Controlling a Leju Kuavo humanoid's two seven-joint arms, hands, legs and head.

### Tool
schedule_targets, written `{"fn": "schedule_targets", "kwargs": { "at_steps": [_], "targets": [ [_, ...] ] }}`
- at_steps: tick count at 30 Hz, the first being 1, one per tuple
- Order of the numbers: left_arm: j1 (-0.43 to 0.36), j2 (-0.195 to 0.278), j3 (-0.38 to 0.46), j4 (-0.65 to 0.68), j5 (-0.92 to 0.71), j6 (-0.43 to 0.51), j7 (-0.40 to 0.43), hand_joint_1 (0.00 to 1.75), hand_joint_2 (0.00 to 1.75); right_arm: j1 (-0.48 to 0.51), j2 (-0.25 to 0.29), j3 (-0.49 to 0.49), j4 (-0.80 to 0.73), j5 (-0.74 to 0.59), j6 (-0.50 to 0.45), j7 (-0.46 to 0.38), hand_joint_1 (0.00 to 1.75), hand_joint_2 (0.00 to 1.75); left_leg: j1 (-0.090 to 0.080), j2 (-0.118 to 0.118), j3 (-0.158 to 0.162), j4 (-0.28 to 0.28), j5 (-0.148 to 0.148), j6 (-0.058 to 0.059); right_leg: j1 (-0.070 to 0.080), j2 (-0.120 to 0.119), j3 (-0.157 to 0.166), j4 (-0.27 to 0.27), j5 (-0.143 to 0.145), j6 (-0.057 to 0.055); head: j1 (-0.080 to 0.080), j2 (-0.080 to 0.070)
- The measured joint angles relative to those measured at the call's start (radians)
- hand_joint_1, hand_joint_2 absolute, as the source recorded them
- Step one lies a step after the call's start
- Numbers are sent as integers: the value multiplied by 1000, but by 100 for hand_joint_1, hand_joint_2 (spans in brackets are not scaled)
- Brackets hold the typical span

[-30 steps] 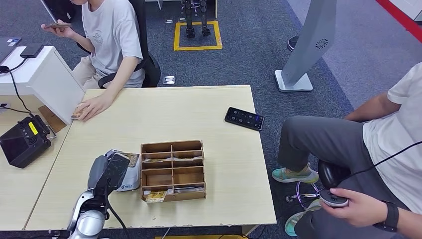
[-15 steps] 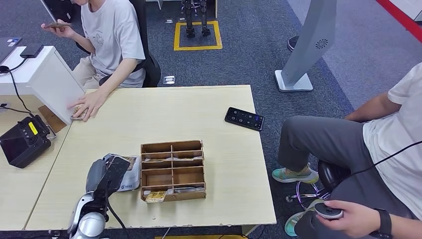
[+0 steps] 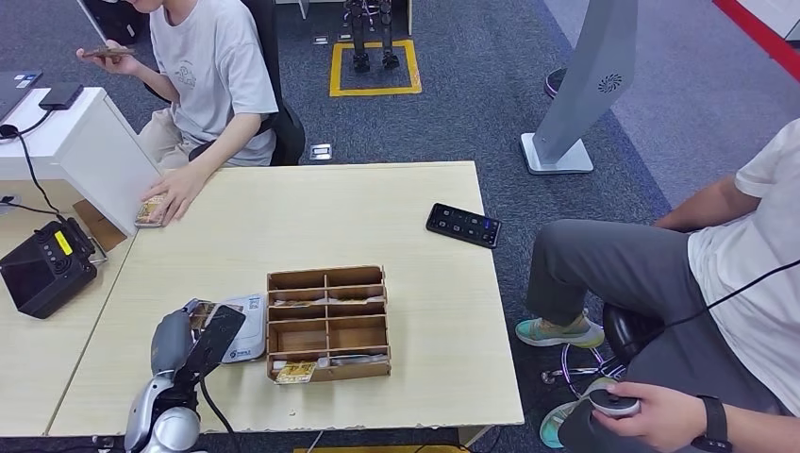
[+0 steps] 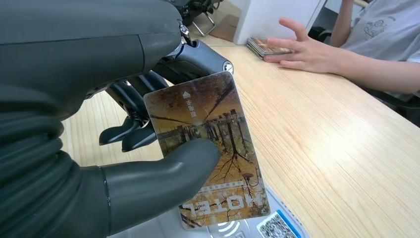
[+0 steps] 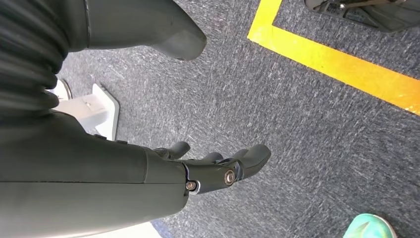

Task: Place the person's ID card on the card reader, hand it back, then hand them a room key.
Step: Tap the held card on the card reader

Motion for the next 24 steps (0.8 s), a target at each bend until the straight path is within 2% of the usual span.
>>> {"fn": "schedule_targets", "kwargs": {
  "at_steps": [13,20,24],
  "targets": [
    [-10,-19,17,80,-78,50,-19,175,175,-2,10,6,0,0,-3,-1,0,175,0,0,1,0,0,0,0,0,1,0,0,0,0,0],
    [-14,-25,17,95,-83,51,-25,175,175,-3,13,6,0,0,-3,-3,0,175,0,0,2,0,0,0,0,0,2,0,0,0,0,0],
    [-13,-34,21,95,-33,24,-45,175,175,-3,13,6,0,0,-3,0,0,175,0,-1,2,0,0,0,0,0,2,0,0,0,0,0]
  ]
}}
